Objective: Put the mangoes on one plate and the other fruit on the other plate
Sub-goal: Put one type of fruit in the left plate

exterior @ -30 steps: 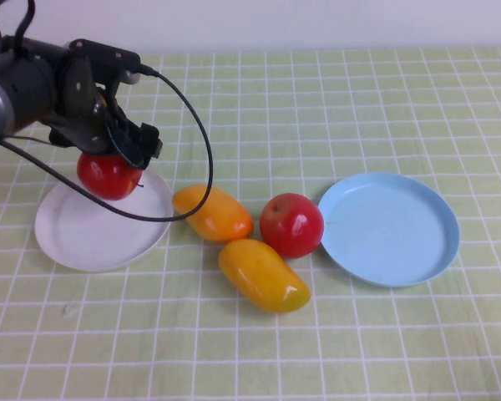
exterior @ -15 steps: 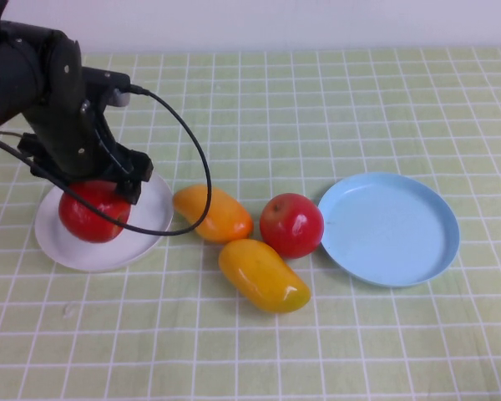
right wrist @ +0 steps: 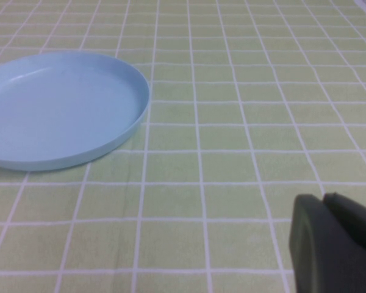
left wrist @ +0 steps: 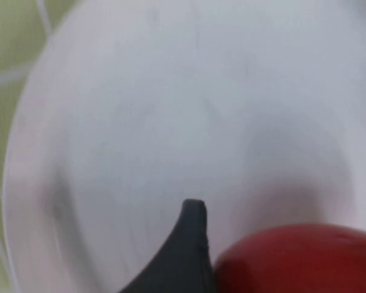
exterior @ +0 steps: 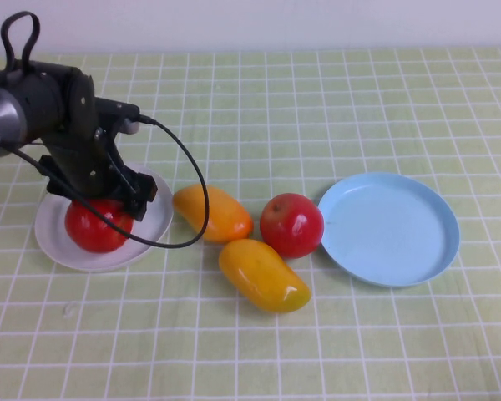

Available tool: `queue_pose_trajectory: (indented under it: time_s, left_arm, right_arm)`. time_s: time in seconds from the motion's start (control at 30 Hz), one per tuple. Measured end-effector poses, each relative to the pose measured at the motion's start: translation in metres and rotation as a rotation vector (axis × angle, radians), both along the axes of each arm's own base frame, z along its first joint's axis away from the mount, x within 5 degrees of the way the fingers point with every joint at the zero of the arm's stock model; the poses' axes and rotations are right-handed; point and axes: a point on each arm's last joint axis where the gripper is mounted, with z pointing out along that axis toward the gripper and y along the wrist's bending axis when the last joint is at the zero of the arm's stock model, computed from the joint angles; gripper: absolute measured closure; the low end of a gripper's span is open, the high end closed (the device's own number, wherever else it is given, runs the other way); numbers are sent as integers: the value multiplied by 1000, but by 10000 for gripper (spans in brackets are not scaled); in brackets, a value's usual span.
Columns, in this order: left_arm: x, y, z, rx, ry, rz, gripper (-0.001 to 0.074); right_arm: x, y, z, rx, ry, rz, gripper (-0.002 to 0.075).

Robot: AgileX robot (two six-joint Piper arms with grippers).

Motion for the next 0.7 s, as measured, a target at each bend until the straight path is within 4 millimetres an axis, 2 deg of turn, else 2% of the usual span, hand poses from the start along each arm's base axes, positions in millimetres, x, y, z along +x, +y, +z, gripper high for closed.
queue_pose_trajectory:
  time_s: [0.13, 0.23, 0.33, 0.47, 0.6, 0.7]
  left_arm:
    - [16, -3, -1, -8, -159, -46, 65]
    - [27, -4, 7, 9, -312, -96, 65]
    - [31, -5, 14, 38, -393, -142, 65]
    - [24, -16, 35, 34, -441, -166, 65]
    - [8, -22, 60, 9, -437, -127, 65]
    - [-2, -19, 64, 10, -368, -89, 65]
  right_arm:
    - [0, 0, 0, 0, 0, 0, 742]
    - [0, 0, 0, 0, 0, 0, 742]
    - [0, 0, 0, 0, 0, 0, 742]
    - [0, 0, 0, 0, 0, 0, 742]
    - [0, 0, 0, 0, 0, 0, 742]
    - [0, 0, 0, 0, 0, 0, 743]
